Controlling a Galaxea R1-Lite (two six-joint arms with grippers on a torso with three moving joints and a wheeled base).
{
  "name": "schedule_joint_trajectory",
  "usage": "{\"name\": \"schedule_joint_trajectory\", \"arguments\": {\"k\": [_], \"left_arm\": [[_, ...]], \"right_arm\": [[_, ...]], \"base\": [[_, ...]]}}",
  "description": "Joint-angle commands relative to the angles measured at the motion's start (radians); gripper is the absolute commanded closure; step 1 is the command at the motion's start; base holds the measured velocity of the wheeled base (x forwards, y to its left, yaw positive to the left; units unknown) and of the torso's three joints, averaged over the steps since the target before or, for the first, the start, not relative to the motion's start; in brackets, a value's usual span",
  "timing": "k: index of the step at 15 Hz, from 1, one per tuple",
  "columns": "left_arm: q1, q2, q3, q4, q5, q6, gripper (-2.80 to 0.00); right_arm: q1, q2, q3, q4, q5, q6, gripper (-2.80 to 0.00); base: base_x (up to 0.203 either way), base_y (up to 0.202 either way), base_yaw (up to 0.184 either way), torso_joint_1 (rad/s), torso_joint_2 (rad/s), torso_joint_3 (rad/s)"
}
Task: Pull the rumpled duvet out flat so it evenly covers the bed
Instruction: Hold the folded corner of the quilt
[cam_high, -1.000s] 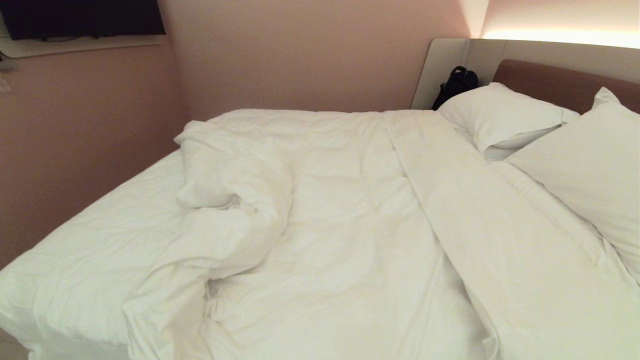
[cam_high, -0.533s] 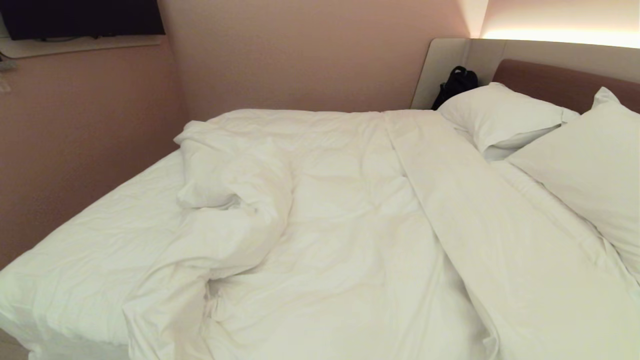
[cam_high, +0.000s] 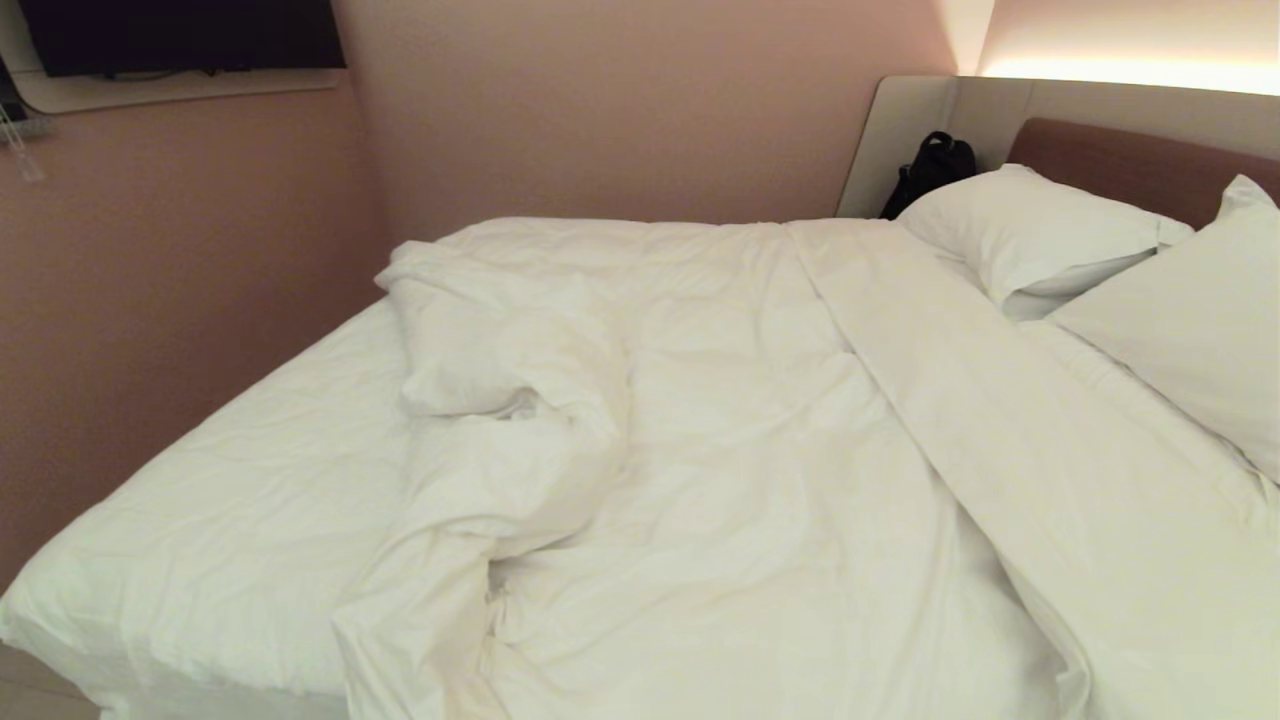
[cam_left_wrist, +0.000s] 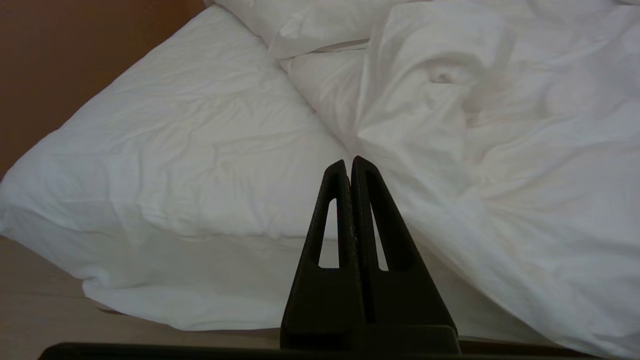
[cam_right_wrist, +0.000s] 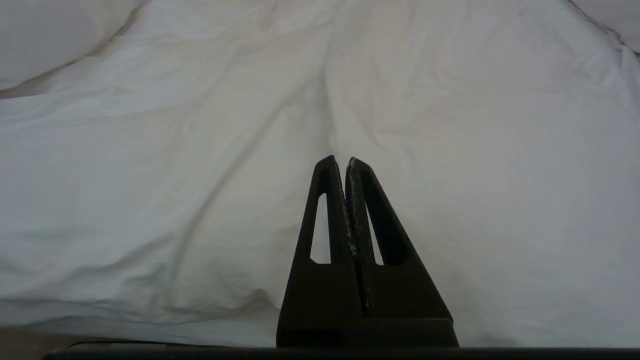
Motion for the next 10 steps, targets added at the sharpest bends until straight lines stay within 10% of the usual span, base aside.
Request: {"name": "schedule_joint_trajectory", "arguments": {"k": [1, 10], "left_arm": [[0.000, 0.000, 0.000, 0.000, 0.000, 0.000, 0.00], [0.000, 0.000, 0.000, 0.001, 0.000, 0.002, 0.00]], "right_arm": [[0.000, 0.000, 0.000, 0.001, 0.001, -0.001, 0.00], [0.001, 0.000, 0.000, 0.001, 0.001, -0.001, 0.00]], "base": [[0.000, 0.193, 0.002, 0.002, 0.00, -0.002], [0.000, 0.197, 0.000, 0.003, 0.00, 0.004]]}}
